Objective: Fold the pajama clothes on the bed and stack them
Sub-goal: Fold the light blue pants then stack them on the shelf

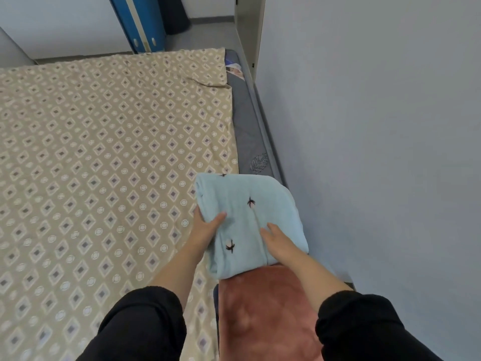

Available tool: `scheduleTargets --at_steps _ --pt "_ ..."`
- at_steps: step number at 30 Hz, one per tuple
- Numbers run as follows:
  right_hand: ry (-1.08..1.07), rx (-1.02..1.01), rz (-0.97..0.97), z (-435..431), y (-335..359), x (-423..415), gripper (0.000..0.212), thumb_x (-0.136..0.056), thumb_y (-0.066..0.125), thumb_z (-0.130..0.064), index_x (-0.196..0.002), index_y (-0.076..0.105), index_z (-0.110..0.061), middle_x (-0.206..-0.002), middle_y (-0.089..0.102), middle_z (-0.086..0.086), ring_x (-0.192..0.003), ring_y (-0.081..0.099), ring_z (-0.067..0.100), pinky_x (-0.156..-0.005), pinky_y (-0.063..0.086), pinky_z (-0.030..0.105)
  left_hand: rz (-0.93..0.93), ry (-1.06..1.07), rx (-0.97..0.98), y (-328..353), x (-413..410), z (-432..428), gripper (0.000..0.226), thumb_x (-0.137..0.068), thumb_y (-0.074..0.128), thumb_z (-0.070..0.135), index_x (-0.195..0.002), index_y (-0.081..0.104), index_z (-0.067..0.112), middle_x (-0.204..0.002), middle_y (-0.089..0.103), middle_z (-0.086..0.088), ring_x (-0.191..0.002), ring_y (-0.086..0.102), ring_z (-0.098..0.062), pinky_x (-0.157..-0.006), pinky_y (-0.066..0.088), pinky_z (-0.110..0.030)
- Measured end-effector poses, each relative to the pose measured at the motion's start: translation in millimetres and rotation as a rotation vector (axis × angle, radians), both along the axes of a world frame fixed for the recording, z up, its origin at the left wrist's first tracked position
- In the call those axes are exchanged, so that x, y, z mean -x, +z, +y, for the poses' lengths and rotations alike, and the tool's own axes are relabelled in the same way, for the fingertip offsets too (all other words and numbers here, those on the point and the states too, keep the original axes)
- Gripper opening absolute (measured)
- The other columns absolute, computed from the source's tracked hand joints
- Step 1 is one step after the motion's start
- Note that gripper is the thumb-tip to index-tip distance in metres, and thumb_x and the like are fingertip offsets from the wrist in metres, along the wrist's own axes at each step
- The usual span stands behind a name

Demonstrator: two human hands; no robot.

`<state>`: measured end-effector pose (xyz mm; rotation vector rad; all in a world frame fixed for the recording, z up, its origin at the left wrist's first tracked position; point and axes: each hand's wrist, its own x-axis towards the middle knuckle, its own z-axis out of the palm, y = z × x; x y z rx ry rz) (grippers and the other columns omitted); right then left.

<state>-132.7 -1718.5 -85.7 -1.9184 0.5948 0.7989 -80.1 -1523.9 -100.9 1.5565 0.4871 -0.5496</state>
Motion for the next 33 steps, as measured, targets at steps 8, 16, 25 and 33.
scheduleTargets --at_steps 8,16,25,33 --pt "-0.235 0.269 -0.185 -9.6 20.6 2.2 0.049 -0.101 0.039 -0.029 -0.144 0.036 -0.006 -0.145 0.043 0.014 -0.132 0.041 0.028 -0.106 0.031 0.032 0.075 -0.013 0.173 33.2 -10.4 -37.0 0.076 -0.054 0.072 0.013 -0.127 0.05 0.017 -0.115 0.067 -0.009 -0.1 0.066 -0.028 -0.088 0.054 -0.05" --pt "-0.13 0.773 -0.47 -25.4 63.4 -1.9 0.047 -0.099 0.041 -0.029 -0.141 0.041 -0.008 -0.152 0.033 0.013 -0.141 0.027 0.027 -0.115 0.019 0.047 0.216 -0.14 0.532 50.0 -39.2 -42.7 0.062 -0.067 0.07 0.008 -0.127 0.055 0.006 -0.111 0.069 -0.016 -0.092 0.07 -0.03 -0.071 0.059 -0.039" --pt "0.427 0.388 -0.067 11.5 -26.7 15.3 0.06 -0.103 0.028 -0.039 -0.154 0.006 -0.017 -0.162 -0.004 0.005 -0.148 0.002 0.021 -0.12 0.009 0.042 0.215 -0.072 -0.169 -42.6 3.3 2.7 0.054 -0.084 0.071 0.012 -0.133 0.049 0.006 -0.126 0.061 -0.014 -0.109 0.06 -0.032 -0.09 0.05 -0.042" --pt "0.39 0.406 -0.123 4.9 -29.2 25.2 0.059 -0.103 0.028 -0.04 -0.154 0.01 -0.018 -0.162 -0.002 0.004 -0.148 0.004 0.018 -0.12 0.009 0.039 -0.08 -0.429 -0.676 -25.3 23.9 -14.5 0.086 -0.092 0.055 0.028 -0.154 -0.002 0.012 -0.158 0.013 -0.019 -0.14 0.027 -0.038 -0.108 0.032 -0.046"
